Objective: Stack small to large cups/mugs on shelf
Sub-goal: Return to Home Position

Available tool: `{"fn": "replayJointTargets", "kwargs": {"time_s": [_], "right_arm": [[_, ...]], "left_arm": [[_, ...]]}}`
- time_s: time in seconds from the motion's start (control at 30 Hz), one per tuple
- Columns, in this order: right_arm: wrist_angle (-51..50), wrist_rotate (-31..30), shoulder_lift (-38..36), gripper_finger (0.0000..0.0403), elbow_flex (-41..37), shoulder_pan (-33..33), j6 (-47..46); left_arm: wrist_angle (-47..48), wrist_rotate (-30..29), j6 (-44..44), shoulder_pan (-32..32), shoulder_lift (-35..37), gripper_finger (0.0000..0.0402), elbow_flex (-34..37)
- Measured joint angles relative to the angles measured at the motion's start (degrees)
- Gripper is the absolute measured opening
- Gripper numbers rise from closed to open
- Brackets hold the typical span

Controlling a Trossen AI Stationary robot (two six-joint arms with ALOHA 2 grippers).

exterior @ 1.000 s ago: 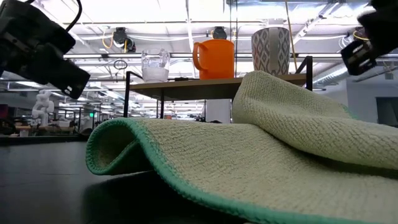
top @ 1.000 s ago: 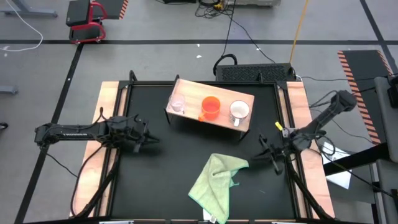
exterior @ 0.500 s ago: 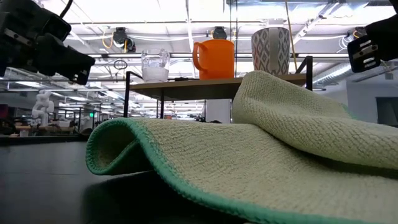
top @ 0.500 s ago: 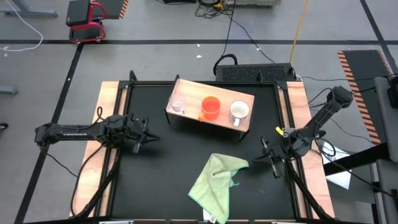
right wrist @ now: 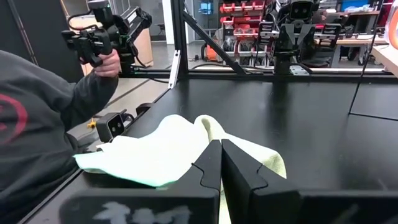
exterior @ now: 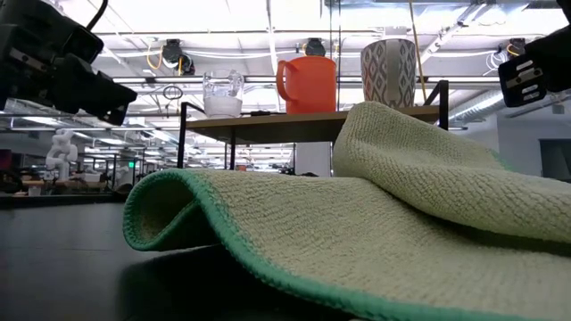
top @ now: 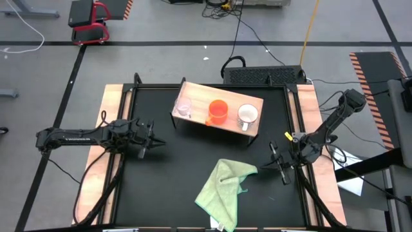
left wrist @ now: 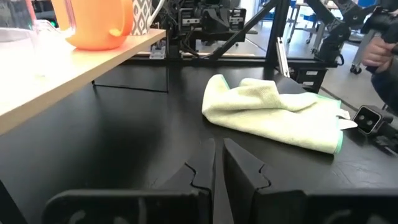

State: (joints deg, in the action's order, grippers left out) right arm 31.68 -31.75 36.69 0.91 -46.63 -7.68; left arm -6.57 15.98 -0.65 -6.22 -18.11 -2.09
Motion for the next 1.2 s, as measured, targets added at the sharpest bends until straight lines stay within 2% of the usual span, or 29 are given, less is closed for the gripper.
{"fn": "replayJointTargets", "kwargs": {"time_s": [0.33, 0.63, 1.2], "right_arm": [[-2.38, 0.38, 0.01, 0.0, -0.04, 0.0, -0.66], [-2.95, 0.37, 1.27, 0.0, -0.04, 0.02, -6.29], [-1.39, 0.31, 4.94, 0.0, -0.04, 0.02, -6.27]], "left_arm": [[0.79, -0.02, -2.5, -0.01, 0.01, 0.0031, 0.0], [8.07, -2.75, -2.71, -0.01, 0.0, 0.0031, 0.0], [6.36, -2.66, 0.65, -0.02, -0.57, 0.0031, 0.02]]}}
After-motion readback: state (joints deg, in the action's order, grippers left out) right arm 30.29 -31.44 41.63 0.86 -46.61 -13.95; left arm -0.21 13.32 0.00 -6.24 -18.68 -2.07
